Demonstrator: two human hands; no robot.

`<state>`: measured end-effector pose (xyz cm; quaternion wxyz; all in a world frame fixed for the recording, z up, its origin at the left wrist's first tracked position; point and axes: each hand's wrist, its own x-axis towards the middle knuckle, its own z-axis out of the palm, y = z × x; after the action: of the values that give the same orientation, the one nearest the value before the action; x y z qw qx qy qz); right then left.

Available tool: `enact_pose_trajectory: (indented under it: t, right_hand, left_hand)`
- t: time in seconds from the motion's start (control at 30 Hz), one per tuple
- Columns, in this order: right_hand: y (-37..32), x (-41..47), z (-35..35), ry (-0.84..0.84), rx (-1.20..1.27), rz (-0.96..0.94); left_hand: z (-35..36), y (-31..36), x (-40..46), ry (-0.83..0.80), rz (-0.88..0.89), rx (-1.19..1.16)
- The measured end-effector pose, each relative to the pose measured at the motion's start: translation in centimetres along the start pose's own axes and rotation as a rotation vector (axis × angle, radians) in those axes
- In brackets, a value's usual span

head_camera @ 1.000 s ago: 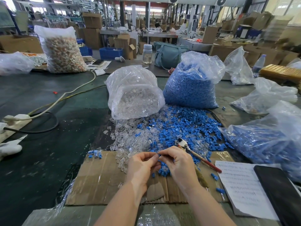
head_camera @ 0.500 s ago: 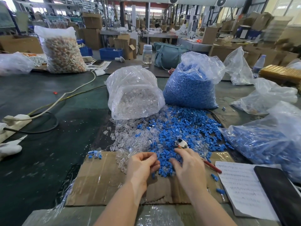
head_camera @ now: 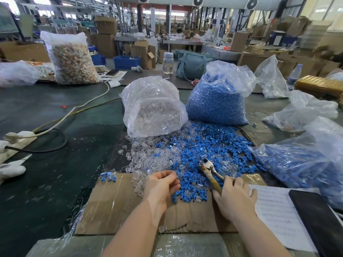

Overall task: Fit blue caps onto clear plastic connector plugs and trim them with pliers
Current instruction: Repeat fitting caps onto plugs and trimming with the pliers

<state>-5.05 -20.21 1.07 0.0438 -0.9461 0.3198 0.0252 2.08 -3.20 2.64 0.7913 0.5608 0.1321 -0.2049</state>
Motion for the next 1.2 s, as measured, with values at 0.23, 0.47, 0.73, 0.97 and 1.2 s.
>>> enact_pose_trajectory:
  t: [0.23,0.47,0.73,0.97,1.2]
  right_hand:
    - [-0.7,0.8,-2.4,-0.045,0.256,-0.031]
    - [-3.4,-0.4,-6.3,-0.497,0.879,-0.17]
    - [-5.4,-1.4,-7.4,-0.748,1.069,-0.142]
    - [-5.4,-1.5,-7.4,-0.838,1.106,-0.175]
    - [-5.4,-1.7,-7.5,-0.861,1.092,-0.176]
  left_hand:
    - [0.2,1.1,0.2,0.0,-0.02,-0.013]
    - [0.7,3.5,0.9,0.015,-0.021,-0.051]
    - [0.2,4.6,2.4,0.094,0.025,-0.036]
    - [0.0,4.6,3.0,0.142,0.061,-0.075]
    - [-0.1,4.5,3.2,0.167,0.078,-0.074]
